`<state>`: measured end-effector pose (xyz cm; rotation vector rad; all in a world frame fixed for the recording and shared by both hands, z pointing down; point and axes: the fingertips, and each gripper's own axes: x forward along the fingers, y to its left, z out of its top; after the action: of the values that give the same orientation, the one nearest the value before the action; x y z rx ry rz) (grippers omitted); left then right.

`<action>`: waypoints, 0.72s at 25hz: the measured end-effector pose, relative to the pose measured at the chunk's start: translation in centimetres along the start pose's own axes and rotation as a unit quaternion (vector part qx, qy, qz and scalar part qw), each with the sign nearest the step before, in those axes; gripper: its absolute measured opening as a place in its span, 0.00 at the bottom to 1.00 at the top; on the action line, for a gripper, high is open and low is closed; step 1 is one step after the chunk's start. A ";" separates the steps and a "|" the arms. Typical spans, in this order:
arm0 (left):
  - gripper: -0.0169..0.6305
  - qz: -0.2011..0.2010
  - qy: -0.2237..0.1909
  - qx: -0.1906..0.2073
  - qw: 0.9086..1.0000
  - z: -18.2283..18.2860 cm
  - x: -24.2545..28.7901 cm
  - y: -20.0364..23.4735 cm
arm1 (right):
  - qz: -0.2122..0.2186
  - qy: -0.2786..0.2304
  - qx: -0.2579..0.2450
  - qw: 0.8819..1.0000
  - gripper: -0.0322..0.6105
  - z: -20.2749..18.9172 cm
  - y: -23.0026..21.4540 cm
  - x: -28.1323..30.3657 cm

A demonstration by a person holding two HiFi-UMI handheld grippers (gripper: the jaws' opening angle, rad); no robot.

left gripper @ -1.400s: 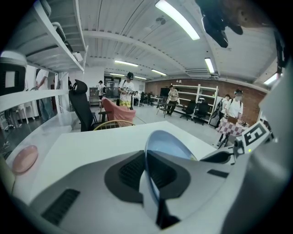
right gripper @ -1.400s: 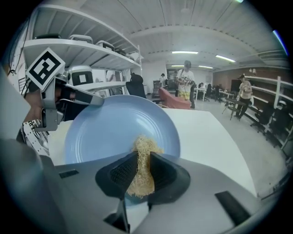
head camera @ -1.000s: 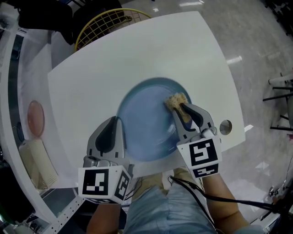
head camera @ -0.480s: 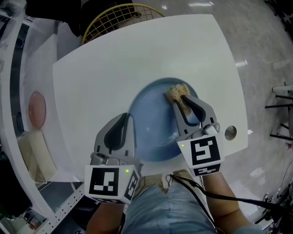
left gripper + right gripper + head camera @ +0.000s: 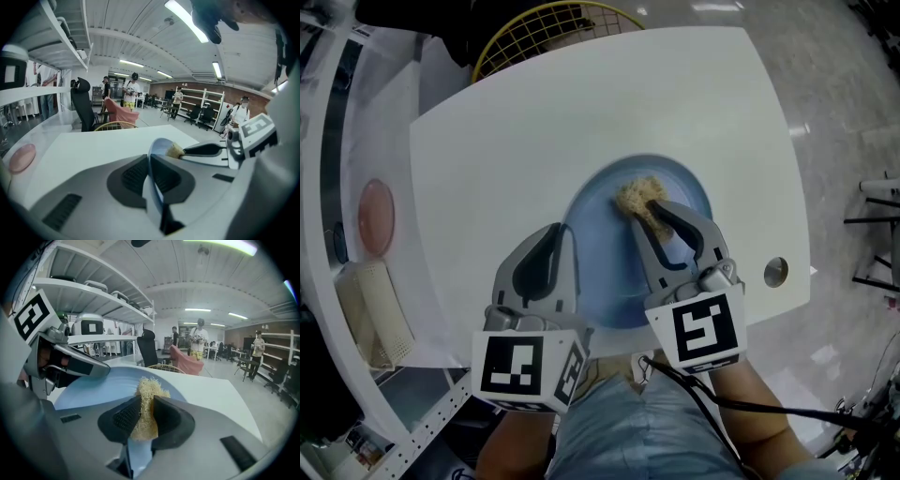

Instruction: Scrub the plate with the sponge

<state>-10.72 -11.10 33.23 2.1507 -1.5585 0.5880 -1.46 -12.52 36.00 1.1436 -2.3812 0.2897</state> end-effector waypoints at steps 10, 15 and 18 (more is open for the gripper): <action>0.06 0.006 -0.001 -0.002 1.000 -0.2 -0.2 0.4 | 0.063 -0.017 -0.010 0.998 0.18 0.3 4.5 -1.2; 0.06 0.008 -0.002 0.002 1.000 -0.3 -0.4 0.5 | 0.091 -0.021 -0.013 0.996 0.18 -0.2 6.6 -2.1; 0.06 0.009 -0.002 0.004 1.000 -0.4 -0.6 0.5 | 0.100 -0.026 -0.016 0.995 0.18 -0.6 7.4 -2.7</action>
<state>-11.39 -10.59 33.26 2.1488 -1.5811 0.5969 -5.59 -5.85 35.27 0.9096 -2.5403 0.2909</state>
